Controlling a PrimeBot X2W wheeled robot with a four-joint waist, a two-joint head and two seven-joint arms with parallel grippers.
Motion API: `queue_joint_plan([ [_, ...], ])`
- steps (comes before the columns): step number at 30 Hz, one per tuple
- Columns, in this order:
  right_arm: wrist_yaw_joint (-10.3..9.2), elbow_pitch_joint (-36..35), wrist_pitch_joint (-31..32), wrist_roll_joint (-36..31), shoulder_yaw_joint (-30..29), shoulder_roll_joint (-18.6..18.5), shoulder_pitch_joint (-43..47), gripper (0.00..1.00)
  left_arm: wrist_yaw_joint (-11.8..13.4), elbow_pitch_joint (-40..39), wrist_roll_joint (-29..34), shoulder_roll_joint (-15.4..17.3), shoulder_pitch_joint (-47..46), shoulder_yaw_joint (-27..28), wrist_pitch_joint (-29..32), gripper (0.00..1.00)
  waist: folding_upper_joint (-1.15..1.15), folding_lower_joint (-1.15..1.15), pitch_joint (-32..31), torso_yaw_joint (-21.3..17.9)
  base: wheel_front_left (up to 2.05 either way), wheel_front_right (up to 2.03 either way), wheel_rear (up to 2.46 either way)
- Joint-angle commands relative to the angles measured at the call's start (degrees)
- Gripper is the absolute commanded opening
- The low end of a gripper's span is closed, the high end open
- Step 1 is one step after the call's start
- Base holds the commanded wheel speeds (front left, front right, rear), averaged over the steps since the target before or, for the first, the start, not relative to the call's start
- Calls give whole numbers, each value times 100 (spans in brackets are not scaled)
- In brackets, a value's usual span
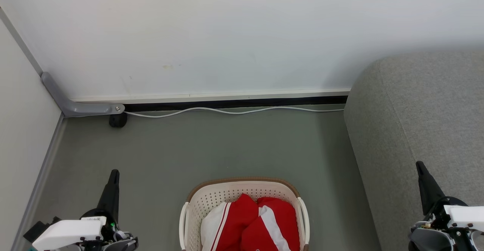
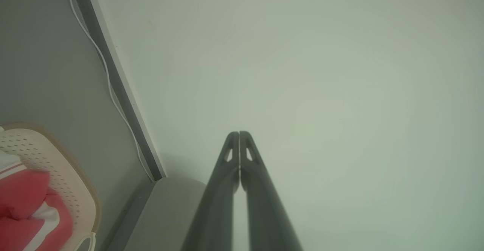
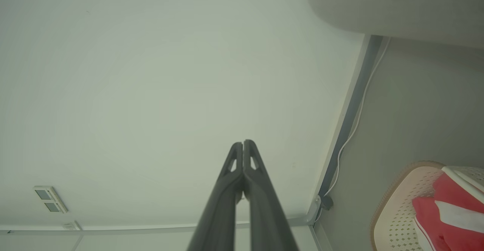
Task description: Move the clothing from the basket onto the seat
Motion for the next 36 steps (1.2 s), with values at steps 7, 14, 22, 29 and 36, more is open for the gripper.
queue_joint_plan([
  [7,24,-179,43,67,100,-57,-115,0,-42,-168,-23,98,-330,186,34,0,0,0,0,0,0,0,0],
  [14,24,-179,43,67,100,-57,-115,0,-42,-168,-23,98,-330,186,34,0,0,0,0,0,0,0,0],
  [22,24,-179,43,67,100,-57,-115,0,-42,-168,-23,98,-330,186,34,0,0,0,0,0,0,0,0],
  [29,24,-179,43,67,100,-57,-115,0,-42,-168,-23,98,-330,186,34,0,0,0,0,0,0,0,0],
  [36,24,-179,43,67,100,-57,-115,0,-42,-168,-23,98,-330,186,34,0,0,0,0,0,0,0,0],
])
